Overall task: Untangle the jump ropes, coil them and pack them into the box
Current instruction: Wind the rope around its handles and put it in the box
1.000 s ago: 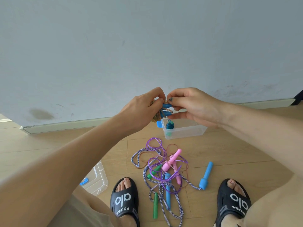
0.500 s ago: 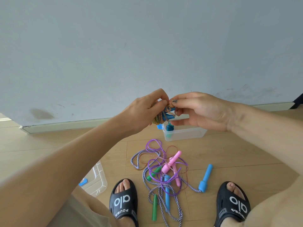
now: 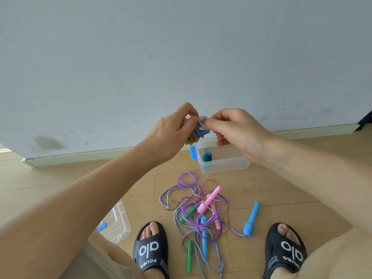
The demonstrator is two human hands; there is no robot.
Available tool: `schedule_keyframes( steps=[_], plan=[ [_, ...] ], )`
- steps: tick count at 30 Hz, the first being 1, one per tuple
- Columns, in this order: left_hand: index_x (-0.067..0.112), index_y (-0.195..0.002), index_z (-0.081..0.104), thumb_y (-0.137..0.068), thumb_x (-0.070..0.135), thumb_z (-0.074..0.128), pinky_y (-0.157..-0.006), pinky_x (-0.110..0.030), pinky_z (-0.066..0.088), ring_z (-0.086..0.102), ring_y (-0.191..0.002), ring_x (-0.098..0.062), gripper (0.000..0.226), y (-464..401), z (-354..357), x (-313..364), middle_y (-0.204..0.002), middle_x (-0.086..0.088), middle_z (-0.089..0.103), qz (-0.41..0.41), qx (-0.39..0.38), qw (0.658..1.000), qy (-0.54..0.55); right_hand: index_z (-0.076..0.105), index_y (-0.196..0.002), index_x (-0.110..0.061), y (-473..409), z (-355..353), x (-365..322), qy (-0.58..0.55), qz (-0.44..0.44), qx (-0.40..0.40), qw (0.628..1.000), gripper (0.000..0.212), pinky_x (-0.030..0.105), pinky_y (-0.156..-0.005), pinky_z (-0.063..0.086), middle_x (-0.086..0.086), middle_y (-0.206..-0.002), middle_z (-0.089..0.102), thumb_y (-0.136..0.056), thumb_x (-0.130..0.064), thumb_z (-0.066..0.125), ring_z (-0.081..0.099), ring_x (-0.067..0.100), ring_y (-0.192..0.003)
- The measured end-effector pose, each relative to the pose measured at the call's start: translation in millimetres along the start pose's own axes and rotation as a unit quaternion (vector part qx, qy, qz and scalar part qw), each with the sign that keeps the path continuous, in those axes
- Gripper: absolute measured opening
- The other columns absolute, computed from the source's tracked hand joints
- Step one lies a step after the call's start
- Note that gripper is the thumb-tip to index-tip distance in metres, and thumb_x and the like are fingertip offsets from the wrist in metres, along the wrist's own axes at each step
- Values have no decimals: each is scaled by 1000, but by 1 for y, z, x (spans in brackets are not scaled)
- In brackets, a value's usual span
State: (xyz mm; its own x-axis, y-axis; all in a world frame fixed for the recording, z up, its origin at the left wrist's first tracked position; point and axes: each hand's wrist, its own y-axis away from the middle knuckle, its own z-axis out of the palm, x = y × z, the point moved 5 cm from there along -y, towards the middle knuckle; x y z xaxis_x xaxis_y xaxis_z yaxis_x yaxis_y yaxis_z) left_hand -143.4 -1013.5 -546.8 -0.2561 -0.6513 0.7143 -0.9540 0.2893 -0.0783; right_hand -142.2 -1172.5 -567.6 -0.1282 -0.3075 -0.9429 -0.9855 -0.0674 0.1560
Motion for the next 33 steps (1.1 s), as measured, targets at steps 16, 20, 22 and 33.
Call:
schedule_keyframes(
  steps=[16,20,22,33],
  plan=[
    [3,-113,52,-101,17,33,-67,-44,54,60,-72,-32,27,-9,26,-11,-103,-8,55,15,1,994,-111,65,-82,10,-1,17,4,-138,52,53,988,20,42,-81,62,3,-65,64,-88,-9,62,70,16,-63],
    [12,-113,50,-106,38,28,-76,-42,49,54,-79,-27,35,-17,31,-16,-88,-4,53,-76,-42,996,-29,65,-87,7,-3,19,8,-111,43,66,991,19,43,-82,61,12,-83,66,-90,-11,61,71,26,-82],
    [13,-104,50,-103,41,31,-74,-41,52,57,-74,-25,34,-17,36,-19,-94,-18,59,-136,-80,986,54,65,-83,-1,-3,17,12,-100,38,62,992,13,44,-83,61,8,-81,65,-89,-12,61,69,20,-78],
    [10,-103,56,-100,52,44,-71,-42,49,52,-63,-28,43,-19,34,-19,-79,-16,60,-197,-176,922,283,65,-93,4,-9,8,-5,-17,-69,-33,997,21,49,-89,57,4,-83,65,-93,-18,63,67,18,-77]
  ],
)
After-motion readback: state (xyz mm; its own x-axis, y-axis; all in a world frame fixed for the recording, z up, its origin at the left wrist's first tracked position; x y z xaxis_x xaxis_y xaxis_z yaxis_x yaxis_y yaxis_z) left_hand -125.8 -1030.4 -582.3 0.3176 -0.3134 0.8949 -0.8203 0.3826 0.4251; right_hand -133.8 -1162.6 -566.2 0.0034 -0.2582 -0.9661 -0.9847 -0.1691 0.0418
